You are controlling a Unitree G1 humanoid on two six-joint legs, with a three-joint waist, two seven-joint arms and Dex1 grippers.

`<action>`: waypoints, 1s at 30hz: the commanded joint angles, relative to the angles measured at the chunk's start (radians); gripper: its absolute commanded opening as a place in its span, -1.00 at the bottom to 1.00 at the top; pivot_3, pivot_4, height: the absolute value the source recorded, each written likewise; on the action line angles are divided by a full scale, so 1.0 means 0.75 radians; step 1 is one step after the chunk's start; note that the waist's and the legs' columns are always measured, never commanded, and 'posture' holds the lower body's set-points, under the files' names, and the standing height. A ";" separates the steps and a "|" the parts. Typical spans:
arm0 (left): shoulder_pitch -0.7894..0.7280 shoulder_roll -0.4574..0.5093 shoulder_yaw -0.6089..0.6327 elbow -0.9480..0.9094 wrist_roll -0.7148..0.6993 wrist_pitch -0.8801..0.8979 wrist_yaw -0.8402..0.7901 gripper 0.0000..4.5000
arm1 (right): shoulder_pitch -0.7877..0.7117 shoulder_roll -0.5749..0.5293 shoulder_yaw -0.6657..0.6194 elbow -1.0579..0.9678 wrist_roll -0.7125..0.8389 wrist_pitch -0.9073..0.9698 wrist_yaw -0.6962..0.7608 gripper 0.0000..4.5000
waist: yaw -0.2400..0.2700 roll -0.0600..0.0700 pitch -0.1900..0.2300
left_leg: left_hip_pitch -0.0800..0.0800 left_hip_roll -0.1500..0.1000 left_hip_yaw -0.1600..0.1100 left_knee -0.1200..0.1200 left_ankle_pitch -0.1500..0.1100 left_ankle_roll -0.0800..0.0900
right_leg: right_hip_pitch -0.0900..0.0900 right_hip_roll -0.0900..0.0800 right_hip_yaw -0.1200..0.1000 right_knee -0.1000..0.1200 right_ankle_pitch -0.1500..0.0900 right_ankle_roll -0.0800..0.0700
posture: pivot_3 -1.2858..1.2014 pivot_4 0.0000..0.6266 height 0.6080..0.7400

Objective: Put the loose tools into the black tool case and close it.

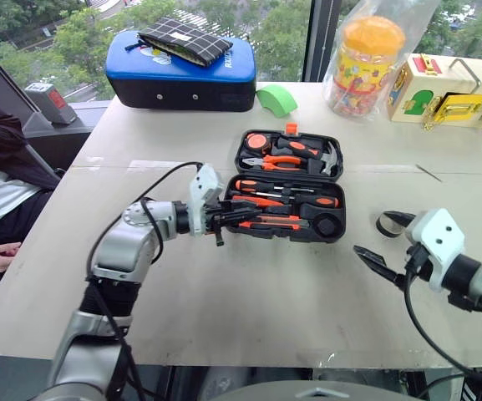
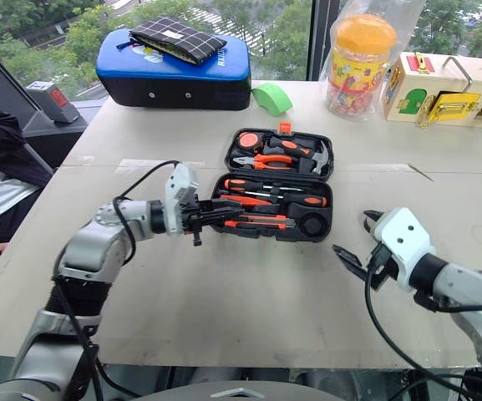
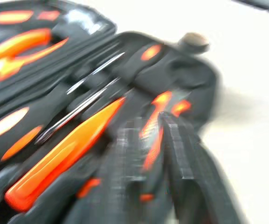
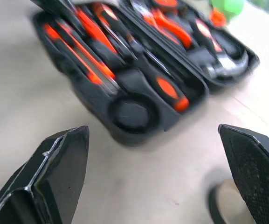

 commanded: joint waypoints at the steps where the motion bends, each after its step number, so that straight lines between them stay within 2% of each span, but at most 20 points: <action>1: 0.070 0.075 0.077 -0.298 -0.187 0.150 -0.012 0.16 | -0.275 -0.048 0.058 0.112 0.122 0.359 -0.017 0.67 | -0.015 0.000 0.002 | 0.000 0.000 0.001 0.001 0.000 0.000 | 0.000 0.000 0.000 0.000 0.000 0.000 | 0.03 -0.52 1.00; 3: 0.090 0.096 0.093 -0.424 -0.249 0.217 0.028 0.59 | -0.382 -0.069 0.138 0.204 0.093 0.493 -0.047 0.25 | -0.010 -0.001 0.003 | 0.001 -0.001 0.002 0.001 -0.004 0.006 | 0.001 -0.002 0.000 0.000 0.000 -0.001 | 0.03 -0.52 1.00; 4: 0.098 0.108 0.095 -0.474 -0.276 0.239 0.032 0.82 | -0.421 -0.077 0.176 0.247 0.073 0.541 -0.063 0.24 | -0.007 -0.001 0.003 | 0.000 -0.001 0.001 0.001 -0.004 0.007 | 0.001 -0.002 0.000 0.000 0.000 -0.001 | 0.03 -0.52 1.00; 9: 0.145 0.132 0.109 -0.665 -0.358 0.300 0.128 0.82 | -0.599 -0.093 0.310 0.430 0.038 0.742 -0.091 0.24 | 0.001 0.001 0.004 | 0.000 -0.001 0.000 0.000 -0.004 0.007 | 0.000 -0.001 0.000 -0.001 0.000 -0.001 | 0.03 -0.52 1.00; 13: 0.180 0.133 0.130 -0.746 -0.396 0.323 0.213 0.82 | -0.698 -0.085 0.371 0.576 -0.019 0.795 -0.127 0.24 | -0.004 0.001 0.004 | 0.000 -0.001 0.001 -0.001 -0.004 0.007 | 0.000 -0.001 0.000 -0.001 0.000 -0.001 | 0.03 -0.52 1.00; 16: 0.232 0.133 0.143 -0.796 -0.417 0.332 0.276 0.83 | -0.729 -0.092 0.410 0.632 -0.037 0.761 -0.102 -0.12 | -0.008 0.001 0.004 | 0.000 -0.001 0.003 0.000 -0.004 0.007 | 0.000 0.001 0.000 -0.001 0.000 -0.001 | 0.03 -0.52 1.00; 20: 0.306 0.135 0.143 -0.833 -0.409 0.321 0.336 0.83 | -0.709 -0.120 0.418 0.627 -0.020 0.729 -0.040 -0.96 | -0.010 0.001 0.004 | 0.000 -0.001 0.003 0.000 -0.004 0.007 | 0.001 0.001 0.000 -0.001 0.000 0.000 | 0.03 -0.52 1.00; 24: 0.355 0.134 0.142 -0.833 -0.398 0.296 0.361 0.83 | -0.680 -0.154 0.399 0.576 -0.024 0.616 0.017 -0.99 | -0.001 0.001 0.004 | 0.000 -0.003 0.004 0.001 -0.004 0.007 | 0.001 0.001 0.000 0.000 0.001 0.000 | 0.03 -0.52 1.00; 27: 0.399 0.131 0.142 -0.822 -0.388 0.276 0.374 0.83 | -0.676 -0.213 0.380 0.482 0.027 0.520 0.142 -0.99 | -0.003 0.002 0.004 | 0.000 -0.003 0.005 0.001 -0.004 0.007 | 0.000 0.001 0.000 0.000 0.000 0.000 | 0.03 -0.52 1.00; 30: 0.455 0.142 0.150 -0.789 -0.354 0.233 0.366 0.83 | -0.744 -0.192 0.385 0.385 0.102 0.510 0.215 -0.99 | -0.011 0.003 0.005 | 0.000 -0.001 0.004 0.000 -0.004 0.007 | 0.000 0.000 0.000 -0.001 0.000 0.000 | 0.03 -0.52 1.00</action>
